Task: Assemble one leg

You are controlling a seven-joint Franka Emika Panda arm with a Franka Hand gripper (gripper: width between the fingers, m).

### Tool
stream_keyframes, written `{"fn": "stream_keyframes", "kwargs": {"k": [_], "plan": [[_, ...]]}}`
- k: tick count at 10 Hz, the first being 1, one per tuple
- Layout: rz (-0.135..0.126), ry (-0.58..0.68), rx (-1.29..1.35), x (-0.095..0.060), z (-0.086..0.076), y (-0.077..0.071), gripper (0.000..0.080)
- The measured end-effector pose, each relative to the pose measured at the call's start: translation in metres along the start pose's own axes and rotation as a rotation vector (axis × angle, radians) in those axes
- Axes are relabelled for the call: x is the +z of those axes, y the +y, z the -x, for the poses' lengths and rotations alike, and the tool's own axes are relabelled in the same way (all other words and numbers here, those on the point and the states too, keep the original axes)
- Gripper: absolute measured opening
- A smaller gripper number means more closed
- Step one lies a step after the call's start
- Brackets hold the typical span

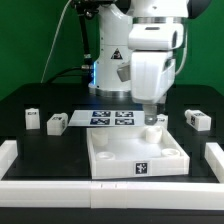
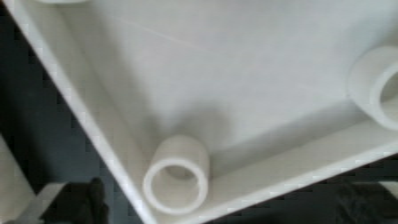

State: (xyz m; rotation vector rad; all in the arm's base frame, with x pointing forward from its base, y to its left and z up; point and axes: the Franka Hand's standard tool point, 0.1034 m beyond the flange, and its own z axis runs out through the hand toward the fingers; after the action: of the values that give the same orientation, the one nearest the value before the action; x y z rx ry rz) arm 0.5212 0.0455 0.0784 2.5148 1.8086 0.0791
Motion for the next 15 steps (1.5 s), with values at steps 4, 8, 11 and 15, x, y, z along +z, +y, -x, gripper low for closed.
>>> {"fn": "stream_keyframes", "kwargs": {"k": [4,8,11,15], "plan": [[0.010,0.005,-0.055,0.002,0.000,0.001,0.0650],[-0.011,-0.005,-0.347,0.020,0.022,-0.031,0.0650],[-0.017,-0.020,-0.440,0.025,0.028,-0.041,0.0650],[-0.027,-0.018,-0.462,0.031,0.036,-0.047,0.0650]]}}
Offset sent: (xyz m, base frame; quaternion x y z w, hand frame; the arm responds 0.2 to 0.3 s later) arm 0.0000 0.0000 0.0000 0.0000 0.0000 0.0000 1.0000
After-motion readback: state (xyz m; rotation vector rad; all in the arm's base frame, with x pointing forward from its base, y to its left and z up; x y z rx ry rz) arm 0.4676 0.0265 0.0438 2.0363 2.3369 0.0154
